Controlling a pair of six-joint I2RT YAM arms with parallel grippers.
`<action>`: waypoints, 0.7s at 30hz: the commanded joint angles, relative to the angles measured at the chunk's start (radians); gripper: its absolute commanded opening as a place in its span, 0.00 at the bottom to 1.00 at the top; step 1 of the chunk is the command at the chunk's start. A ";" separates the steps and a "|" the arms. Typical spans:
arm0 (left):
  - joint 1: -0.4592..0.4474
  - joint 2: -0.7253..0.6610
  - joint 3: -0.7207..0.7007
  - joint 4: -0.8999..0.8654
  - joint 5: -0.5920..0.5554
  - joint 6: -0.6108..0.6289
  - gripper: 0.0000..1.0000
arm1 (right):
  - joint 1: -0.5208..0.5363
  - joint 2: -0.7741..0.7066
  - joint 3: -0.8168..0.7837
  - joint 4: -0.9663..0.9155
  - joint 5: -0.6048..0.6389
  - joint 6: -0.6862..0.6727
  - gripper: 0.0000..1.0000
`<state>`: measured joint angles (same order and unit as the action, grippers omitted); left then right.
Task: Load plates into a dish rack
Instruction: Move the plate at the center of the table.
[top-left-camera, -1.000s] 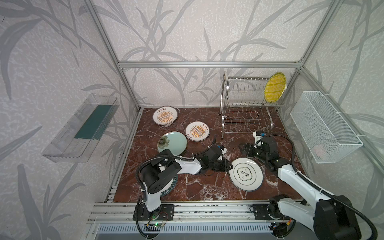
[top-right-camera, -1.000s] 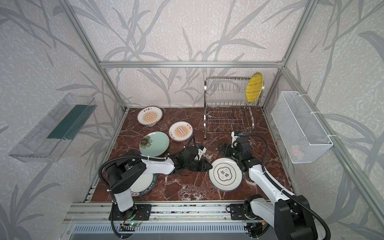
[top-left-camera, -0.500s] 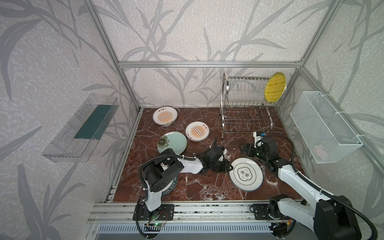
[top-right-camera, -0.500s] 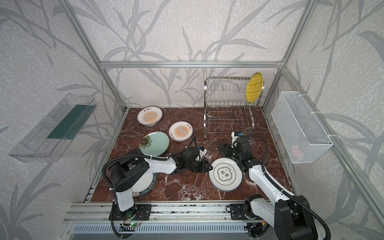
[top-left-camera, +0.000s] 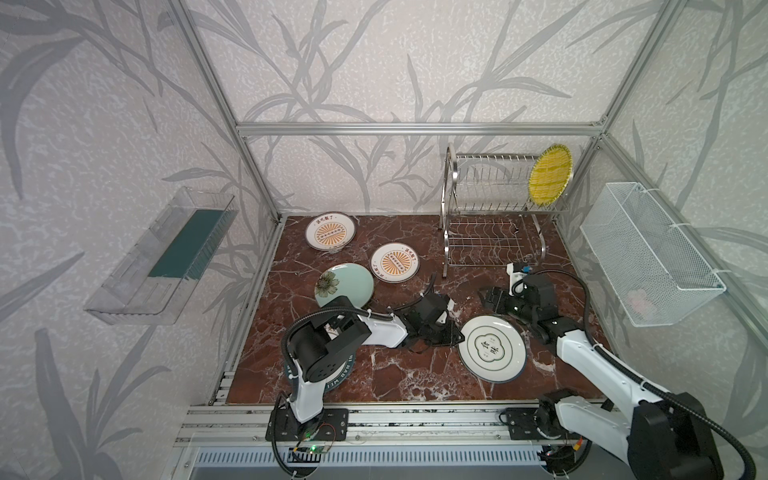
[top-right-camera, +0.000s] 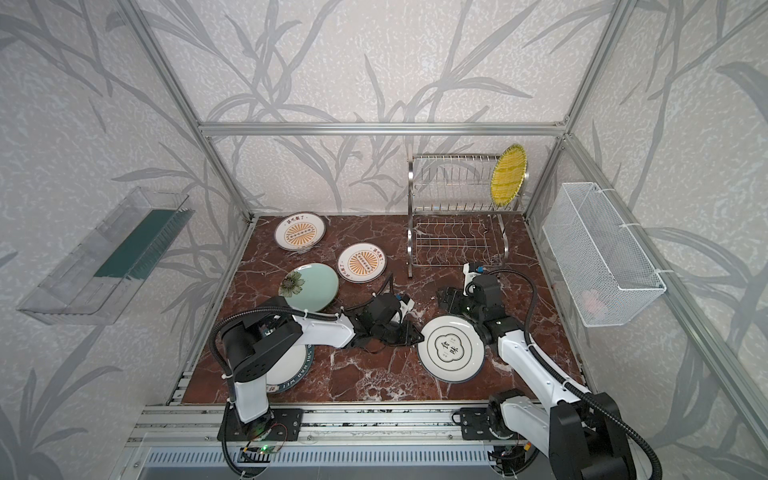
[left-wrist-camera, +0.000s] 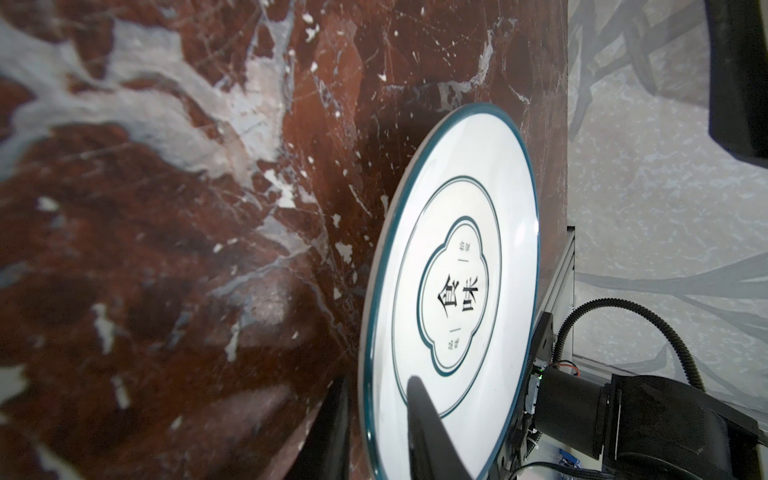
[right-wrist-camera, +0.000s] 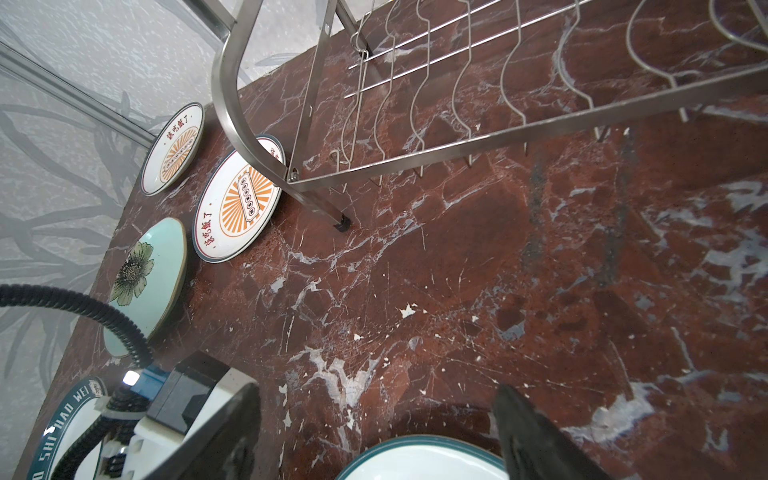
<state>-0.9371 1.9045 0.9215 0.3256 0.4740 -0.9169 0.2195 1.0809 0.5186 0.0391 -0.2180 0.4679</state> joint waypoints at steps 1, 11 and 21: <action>-0.005 0.012 0.025 0.004 0.008 -0.006 0.22 | -0.007 -0.024 -0.015 0.004 0.009 -0.002 0.87; -0.005 0.016 0.027 0.006 0.010 -0.009 0.14 | -0.016 -0.058 -0.015 -0.028 0.018 -0.011 0.87; -0.005 0.013 0.024 0.000 0.000 -0.010 0.08 | -0.022 -0.071 -0.013 -0.038 0.018 -0.014 0.86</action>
<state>-0.9371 1.9129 0.9276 0.3225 0.4736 -0.9199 0.2028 1.0260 0.5125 0.0151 -0.2096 0.4633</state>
